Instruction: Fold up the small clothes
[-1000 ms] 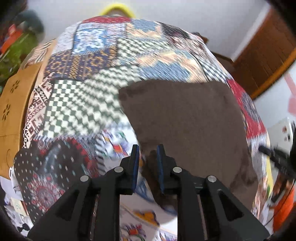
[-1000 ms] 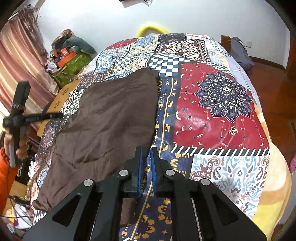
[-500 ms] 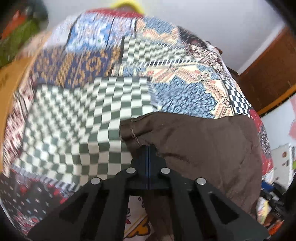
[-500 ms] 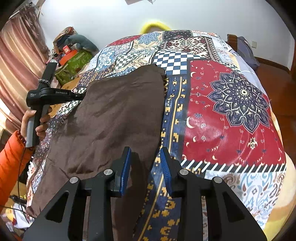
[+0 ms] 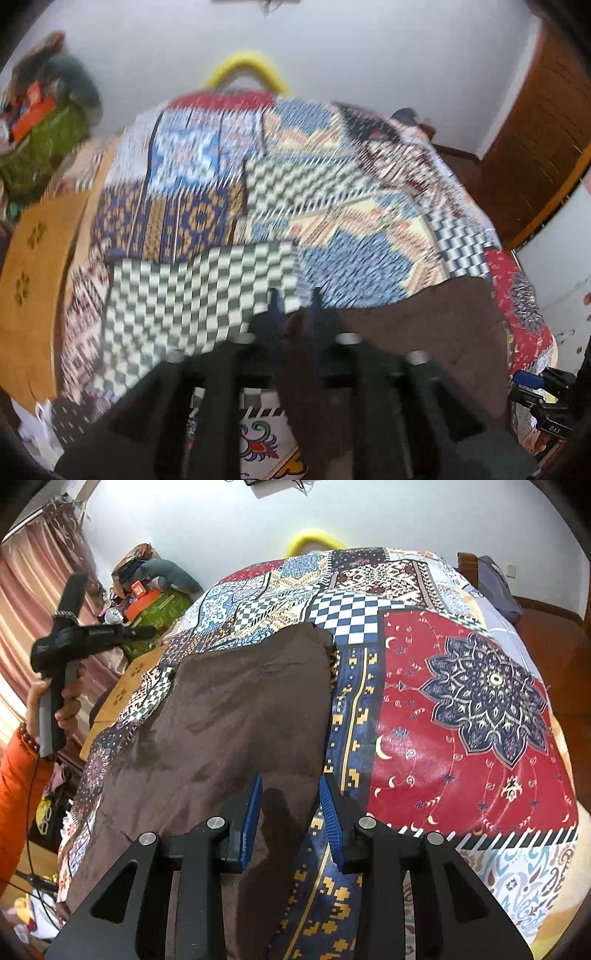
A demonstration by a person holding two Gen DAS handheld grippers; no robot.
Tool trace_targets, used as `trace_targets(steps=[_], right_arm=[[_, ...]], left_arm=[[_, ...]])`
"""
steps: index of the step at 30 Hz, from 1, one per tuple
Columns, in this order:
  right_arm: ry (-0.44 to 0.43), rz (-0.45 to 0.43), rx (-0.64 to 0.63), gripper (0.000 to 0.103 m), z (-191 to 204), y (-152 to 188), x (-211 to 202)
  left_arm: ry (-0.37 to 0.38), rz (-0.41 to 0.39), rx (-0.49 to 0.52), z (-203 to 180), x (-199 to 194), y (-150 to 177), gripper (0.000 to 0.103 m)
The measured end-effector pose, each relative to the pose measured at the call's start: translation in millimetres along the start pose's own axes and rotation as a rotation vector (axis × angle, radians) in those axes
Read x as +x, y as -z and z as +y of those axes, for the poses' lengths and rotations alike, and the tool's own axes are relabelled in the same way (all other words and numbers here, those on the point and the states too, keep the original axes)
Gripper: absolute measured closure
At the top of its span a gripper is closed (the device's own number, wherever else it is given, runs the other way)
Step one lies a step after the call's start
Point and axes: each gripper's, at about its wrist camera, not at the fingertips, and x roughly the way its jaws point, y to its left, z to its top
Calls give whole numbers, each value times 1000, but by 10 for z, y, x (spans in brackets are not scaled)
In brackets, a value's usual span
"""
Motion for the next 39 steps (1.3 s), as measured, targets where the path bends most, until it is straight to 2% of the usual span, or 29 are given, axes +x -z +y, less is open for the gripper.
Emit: trace_targets(steps=[1,2,3,6,7,9,10,11,12,18,19,25,30,33,35,37,39], right_arm=[[2,4,0,74,-5,6,7],[5,10,1,74,-18,17,16],[5,13,1,74,-22,24,19],[10,17,6,74,-50,39,11],[12,15,8,74,-59,41,5],[16,15,11,74,-74,33,4],[18,15,14,74,-74,36,8],[17,16,15,74,-81,39,8],[16,17,14,74,-69,40,12],[4,-3,6,74,0,26,-27],[2,-7,4,74,8,19,-36],[-10,-22,-19,74,83,-21,-54],[-21,-14,-15,74,111,-18,11],[-12,-6,-15,74,113,-12,49],[-7,-6,-17,74,112,-10,53],[-7,-9,-24,74,126,-25,45],[-7,-15,-37,74,161,-43,31]], left_arm=[[-1,12,-20,51,61,63,59],[5,23,-36,91,112,117,56],[21,49,-58,130,177,188,56],[145,164,-138,213,399,444,56],[173,180,-149,206,438,519,56],[171,139,-131,166,406,583,56],[183,134,-120,138,394,592,67],[211,134,-120,115,388,595,88],[244,142,-124,91,387,592,94],[132,82,-32,-123,159,495,95],[118,61,-18,-148,77,469,102],[70,-81,81,-332,-392,129,101],[8,-132,140,-445,-386,-136,101],[-52,-124,137,-447,-171,-222,100],[-74,-67,115,-371,67,-229,100],[-100,-43,87,-274,196,-162,98],[-81,-10,57,-194,251,-61,91]])
